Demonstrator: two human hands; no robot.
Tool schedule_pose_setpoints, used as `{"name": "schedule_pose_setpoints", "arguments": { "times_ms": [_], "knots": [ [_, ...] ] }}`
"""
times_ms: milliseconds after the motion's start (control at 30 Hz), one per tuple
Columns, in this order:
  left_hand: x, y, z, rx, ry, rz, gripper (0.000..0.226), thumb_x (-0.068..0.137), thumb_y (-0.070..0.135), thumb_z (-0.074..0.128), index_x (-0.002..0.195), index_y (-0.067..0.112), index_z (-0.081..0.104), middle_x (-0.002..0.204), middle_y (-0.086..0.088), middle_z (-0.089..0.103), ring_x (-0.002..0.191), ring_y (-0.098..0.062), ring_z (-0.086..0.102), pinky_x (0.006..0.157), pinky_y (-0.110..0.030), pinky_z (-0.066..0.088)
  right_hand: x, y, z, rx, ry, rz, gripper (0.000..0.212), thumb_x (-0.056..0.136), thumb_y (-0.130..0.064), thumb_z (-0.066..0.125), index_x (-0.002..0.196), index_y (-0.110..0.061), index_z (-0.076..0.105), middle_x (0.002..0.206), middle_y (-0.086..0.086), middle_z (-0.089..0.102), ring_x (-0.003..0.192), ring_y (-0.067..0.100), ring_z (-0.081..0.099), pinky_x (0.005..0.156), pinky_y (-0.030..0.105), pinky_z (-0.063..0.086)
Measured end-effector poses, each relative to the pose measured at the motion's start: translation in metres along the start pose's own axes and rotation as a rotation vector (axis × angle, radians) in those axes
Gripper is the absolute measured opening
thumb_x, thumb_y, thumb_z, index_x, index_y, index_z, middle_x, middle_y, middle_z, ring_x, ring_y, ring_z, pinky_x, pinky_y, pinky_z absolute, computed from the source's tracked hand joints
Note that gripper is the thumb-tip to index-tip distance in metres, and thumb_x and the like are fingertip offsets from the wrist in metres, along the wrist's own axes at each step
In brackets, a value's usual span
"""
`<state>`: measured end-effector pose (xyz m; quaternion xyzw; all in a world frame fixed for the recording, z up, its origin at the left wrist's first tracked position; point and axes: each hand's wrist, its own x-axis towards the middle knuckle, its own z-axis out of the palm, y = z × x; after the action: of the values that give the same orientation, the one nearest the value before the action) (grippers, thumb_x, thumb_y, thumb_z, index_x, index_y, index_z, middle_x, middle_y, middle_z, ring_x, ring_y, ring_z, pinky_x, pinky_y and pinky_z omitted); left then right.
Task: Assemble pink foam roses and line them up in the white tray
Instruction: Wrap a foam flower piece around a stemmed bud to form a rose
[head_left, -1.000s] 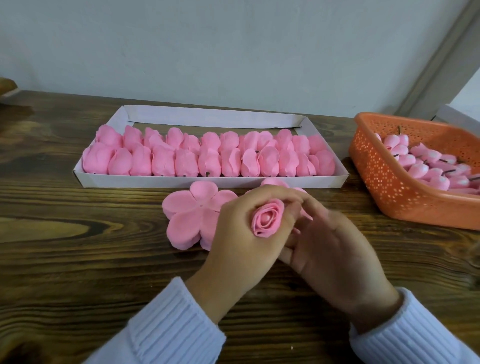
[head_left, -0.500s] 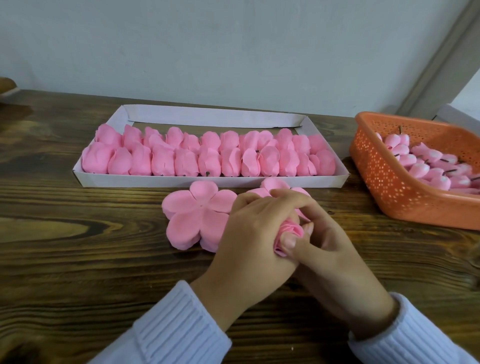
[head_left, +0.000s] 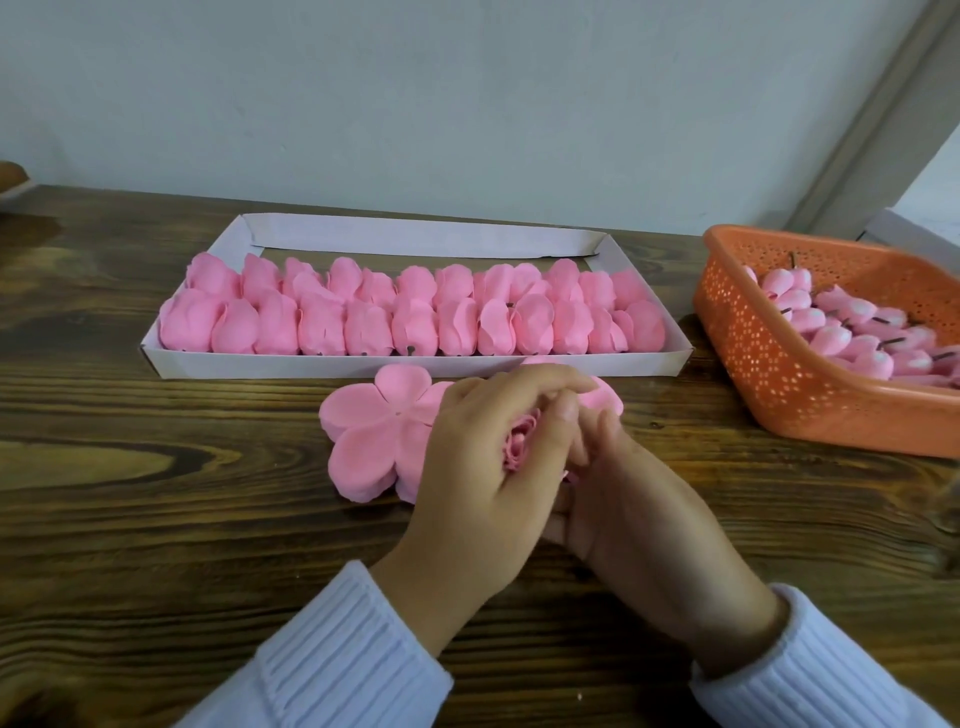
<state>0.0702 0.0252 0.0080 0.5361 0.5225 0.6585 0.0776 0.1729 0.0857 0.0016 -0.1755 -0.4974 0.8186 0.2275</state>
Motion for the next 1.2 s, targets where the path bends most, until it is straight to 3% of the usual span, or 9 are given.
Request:
{"name": "schedule_pose_setpoints", "arguments": {
  "times_ms": [100,233,333,433,500,600,900,1067,1200],
  "knots": [
    [0.002,0.005,-0.002,-0.173,-0.004,-0.086,0.020,0.095,0.023,0.047,0.100,0.027,0.066,0.078,0.012,0.069,0.072,-0.013,0.066,0.061,-0.031,0.053,0.002,-0.002,-0.001,-0.010,0.023,0.061,0.039,0.093,-0.040,0.051,0.118,-0.014,0.063,0.085,0.009,0.063,0.067,0.020,0.064,0.055,0.027,0.050],
    [0.003,0.007,-0.004,-0.321,-0.080,-0.216,0.022,0.098,0.020,0.045,0.105,0.022,0.065,0.082,0.006,0.072,0.074,-0.010,0.070,0.050,-0.045,0.052,-0.001,-0.003,-0.002,0.095,-0.107,0.123,0.028,0.089,-0.036,0.055,0.098,-0.013,0.068,0.075,0.008,0.065,0.061,0.015,0.059,0.051,0.021,0.044],
    [0.004,0.007,-0.004,-0.423,-0.100,-0.211,0.024,0.092,0.025,0.058,0.115,0.022,0.059,0.092,0.002,0.073,0.071,-0.005,0.068,0.055,-0.021,0.053,-0.004,-0.004,-0.003,0.169,-0.171,0.094,0.031,0.077,-0.035,0.078,0.091,-0.008,0.069,0.075,0.008,0.064,0.062,0.011,0.060,0.055,0.020,0.048],
    [0.002,0.004,-0.002,-0.524,-0.114,-0.279,0.063,0.073,0.030,0.069,0.130,0.031,0.042,0.110,0.005,0.069,0.067,-0.002,0.064,0.054,-0.016,0.051,-0.002,-0.008,-0.004,0.255,-0.122,0.033,0.055,0.079,-0.028,0.077,0.115,0.007,0.057,0.091,0.020,0.051,0.075,0.015,0.057,0.063,0.022,0.051],
    [0.001,0.000,0.001,-0.530,-0.163,-0.326,0.076,0.065,0.032,0.073,0.132,0.033,0.039,0.111,0.006,0.065,0.085,-0.003,0.065,0.071,-0.019,0.053,-0.002,-0.010,-0.003,0.259,-0.078,-0.010,0.059,0.088,-0.022,0.064,0.133,0.010,0.042,0.108,0.025,0.048,0.095,0.026,0.053,0.078,0.030,0.054],
    [0.000,-0.002,0.005,-0.424,-0.245,-0.335,0.056,0.064,0.036,0.073,0.117,0.028,0.056,0.112,0.005,0.066,0.107,-0.007,0.063,0.089,-0.023,0.049,-0.002,-0.011,-0.002,0.224,-0.131,-0.044,0.056,0.082,-0.019,0.068,0.130,0.003,0.050,0.123,0.025,0.050,0.116,0.036,0.045,0.097,0.038,0.048],
    [0.003,0.005,-0.001,-0.405,-0.069,-0.222,0.008,0.074,0.029,0.067,0.072,0.026,0.073,0.084,0.003,0.073,0.084,-0.012,0.070,0.071,-0.023,0.054,-0.005,-0.003,-0.004,0.100,-0.171,-0.017,0.046,0.074,-0.021,0.081,0.117,-0.010,0.067,0.112,0.019,0.063,0.101,0.027,0.063,0.089,0.038,0.053],
    [0.003,-0.001,-0.005,0.032,0.048,-0.018,0.018,0.082,0.033,0.064,0.071,0.019,0.066,0.063,0.009,0.062,0.059,-0.009,0.060,0.059,-0.024,0.050,-0.004,-0.010,-0.003,0.135,-0.101,-0.028,0.059,0.073,-0.003,0.057,0.132,-0.004,0.050,0.114,0.019,0.063,0.093,0.030,0.067,0.084,0.043,0.056],
    [0.003,-0.010,-0.001,0.486,0.015,0.253,0.026,0.083,0.026,0.053,0.067,0.008,0.063,0.062,0.000,0.061,0.056,-0.020,0.054,0.063,-0.035,0.049,-0.005,-0.010,-0.001,0.161,-0.075,-0.085,0.100,0.050,-0.029,0.092,0.136,-0.012,0.045,0.114,0.018,0.062,0.093,0.027,0.065,0.076,0.039,0.056]
  ]
}}
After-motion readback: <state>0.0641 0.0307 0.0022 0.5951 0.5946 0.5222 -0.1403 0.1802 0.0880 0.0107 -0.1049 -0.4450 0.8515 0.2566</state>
